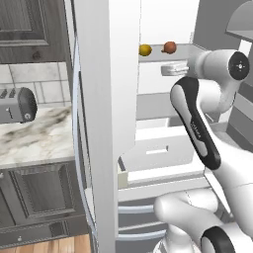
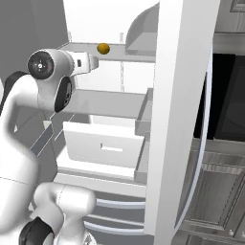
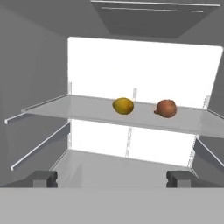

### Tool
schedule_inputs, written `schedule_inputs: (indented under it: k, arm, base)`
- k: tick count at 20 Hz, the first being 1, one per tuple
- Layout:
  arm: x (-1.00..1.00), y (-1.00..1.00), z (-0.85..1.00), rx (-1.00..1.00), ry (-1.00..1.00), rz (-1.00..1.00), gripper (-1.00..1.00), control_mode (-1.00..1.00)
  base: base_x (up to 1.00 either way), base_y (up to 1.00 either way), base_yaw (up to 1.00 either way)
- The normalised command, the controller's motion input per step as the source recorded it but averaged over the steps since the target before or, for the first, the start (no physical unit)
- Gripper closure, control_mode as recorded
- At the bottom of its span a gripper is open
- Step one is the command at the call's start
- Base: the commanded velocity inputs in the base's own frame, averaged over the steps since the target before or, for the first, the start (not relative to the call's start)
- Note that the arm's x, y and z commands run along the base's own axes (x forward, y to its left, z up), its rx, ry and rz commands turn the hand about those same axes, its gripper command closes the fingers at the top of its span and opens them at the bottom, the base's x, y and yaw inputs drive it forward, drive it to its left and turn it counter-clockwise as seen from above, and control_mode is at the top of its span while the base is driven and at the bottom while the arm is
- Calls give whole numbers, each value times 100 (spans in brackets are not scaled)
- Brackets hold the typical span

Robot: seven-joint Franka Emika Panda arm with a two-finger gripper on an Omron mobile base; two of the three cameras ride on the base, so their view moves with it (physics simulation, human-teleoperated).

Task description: Grab the lemon and onion from the fridge, place them in the blender, close the lid, and turn on the blender to create a marinade.

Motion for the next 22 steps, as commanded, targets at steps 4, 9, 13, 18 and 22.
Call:
schedule_inputs:
  k: [4,9,13,18,22]
  arm:
    - [19,0,11,0,0,0,-100,-100]
    - [35,0,0,0,1,0,-100,-100]
    - [27,0,0,0,5,0,-100,-100]
    - [17,0,0,0,2,0,-100,-100]
    - [42,0,0,0,1,0,-100,-100]
  base:
    - [0,0,0]
    - [0,0,0]
    - [0,0,0]
    - [0,0,0]
    - [0,0,0]
